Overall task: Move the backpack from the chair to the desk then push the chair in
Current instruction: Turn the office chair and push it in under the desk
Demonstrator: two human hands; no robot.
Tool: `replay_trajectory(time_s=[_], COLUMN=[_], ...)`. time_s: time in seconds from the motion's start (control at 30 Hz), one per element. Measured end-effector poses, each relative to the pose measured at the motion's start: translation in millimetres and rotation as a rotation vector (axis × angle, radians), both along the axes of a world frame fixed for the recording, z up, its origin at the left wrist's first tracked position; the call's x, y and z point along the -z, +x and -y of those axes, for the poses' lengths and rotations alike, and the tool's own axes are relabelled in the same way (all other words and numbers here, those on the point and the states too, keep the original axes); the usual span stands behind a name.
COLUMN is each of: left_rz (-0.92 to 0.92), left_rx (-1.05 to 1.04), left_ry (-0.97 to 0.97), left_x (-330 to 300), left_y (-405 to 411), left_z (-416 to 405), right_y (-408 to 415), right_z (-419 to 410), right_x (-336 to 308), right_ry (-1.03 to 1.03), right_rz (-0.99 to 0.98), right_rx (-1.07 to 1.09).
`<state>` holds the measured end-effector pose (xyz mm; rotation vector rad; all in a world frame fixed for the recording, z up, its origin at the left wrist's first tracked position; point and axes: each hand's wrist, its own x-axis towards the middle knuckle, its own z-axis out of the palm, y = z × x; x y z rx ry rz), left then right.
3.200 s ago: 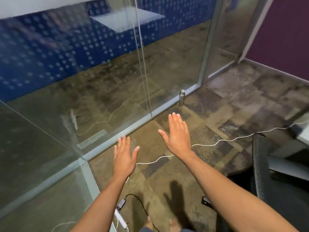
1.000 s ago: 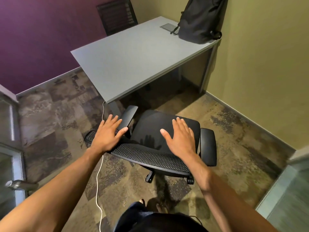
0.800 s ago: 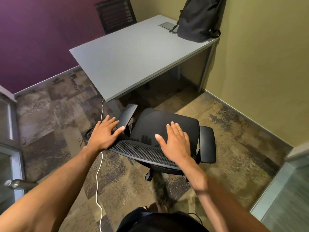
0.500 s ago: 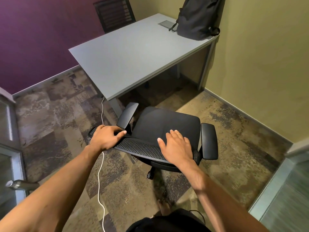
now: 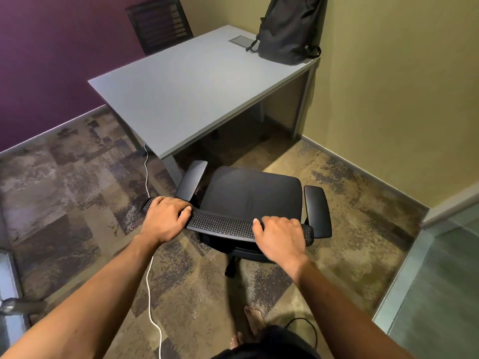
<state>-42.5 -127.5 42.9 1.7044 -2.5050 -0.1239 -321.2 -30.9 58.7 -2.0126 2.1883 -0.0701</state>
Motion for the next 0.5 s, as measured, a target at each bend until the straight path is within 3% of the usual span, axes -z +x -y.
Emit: replay_trajectory(time_s=[0.5], left_rz=[0.008], left_rx=[-0.006], left_ry=[-0.080], left_x=[0], left_y=[-11], left_z=[23], right_y=[-13], right_z=[29], right_x=[-5], right_ry=[-0.121], right_rz=[0.011], right_rx=[0.046])
